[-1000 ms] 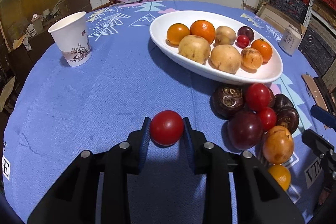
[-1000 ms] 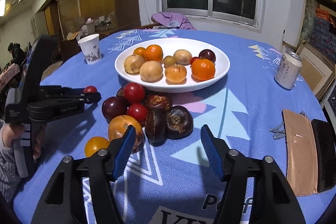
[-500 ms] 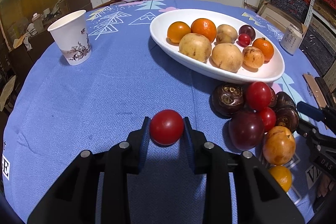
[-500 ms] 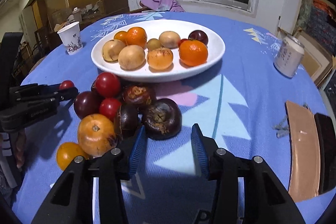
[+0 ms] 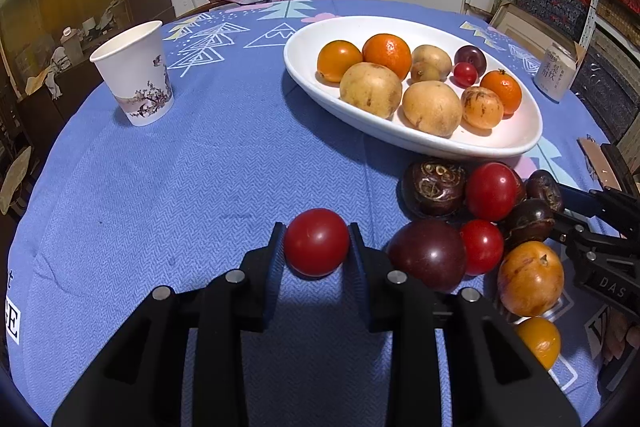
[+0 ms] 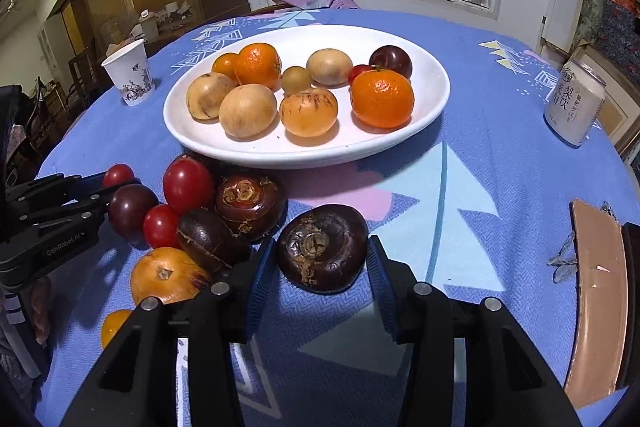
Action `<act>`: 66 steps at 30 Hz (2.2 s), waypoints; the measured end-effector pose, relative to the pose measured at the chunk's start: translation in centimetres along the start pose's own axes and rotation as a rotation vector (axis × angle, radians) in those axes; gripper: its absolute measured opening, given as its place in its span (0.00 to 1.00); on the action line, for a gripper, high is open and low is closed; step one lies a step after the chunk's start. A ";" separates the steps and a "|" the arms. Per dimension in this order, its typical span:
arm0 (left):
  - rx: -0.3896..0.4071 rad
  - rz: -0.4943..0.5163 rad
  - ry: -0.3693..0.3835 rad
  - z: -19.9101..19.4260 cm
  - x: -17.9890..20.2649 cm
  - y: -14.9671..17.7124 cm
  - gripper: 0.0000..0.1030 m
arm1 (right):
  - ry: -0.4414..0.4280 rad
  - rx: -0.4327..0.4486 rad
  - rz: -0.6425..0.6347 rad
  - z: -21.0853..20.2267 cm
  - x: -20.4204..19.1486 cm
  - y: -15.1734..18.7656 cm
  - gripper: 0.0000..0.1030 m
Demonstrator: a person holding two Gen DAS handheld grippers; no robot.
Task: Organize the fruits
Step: 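Grasp a dark brown mangosteen with the right gripper while the left holds the tomato, then carry both held fruits onto the white plate and open both grippers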
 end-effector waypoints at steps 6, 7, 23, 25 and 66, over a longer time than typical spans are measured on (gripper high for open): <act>0.000 0.000 0.000 0.0 0.0 0.0 0.29 | -0.018 0.014 0.022 -0.3 0.6 0.0 0.45; 0.001 0.001 -0.001 0.0 0.0 0.0 0.29 | -0.022 0.014 0.023 -0.3 0.6 0.0 0.45; 0.118 0.025 -0.036 -2.5 0.8 0.2 0.29 | -0.043 0.033 0.044 -1.9 0.5 2.0 0.45; 0.139 0.035 -0.043 -3.1 1.2 0.3 0.29 | -0.043 0.039 0.055 -2.1 0.7 2.2 0.45; 0.150 0.006 0.016 -1.3 2.7 -13.8 0.29 | -0.036 0.137 0.056 -0.5 1.6 -13.2 0.45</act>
Point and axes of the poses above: each gripper's, at about its wrist camera, not at the fingertips, and z roughly the way its jaws point, x to its right, y to its underside, the point moved 6 cm from there along z, roughly the way its jaws point, and after that the axes turned 11 degrees about -x, right-handed, at the moved point
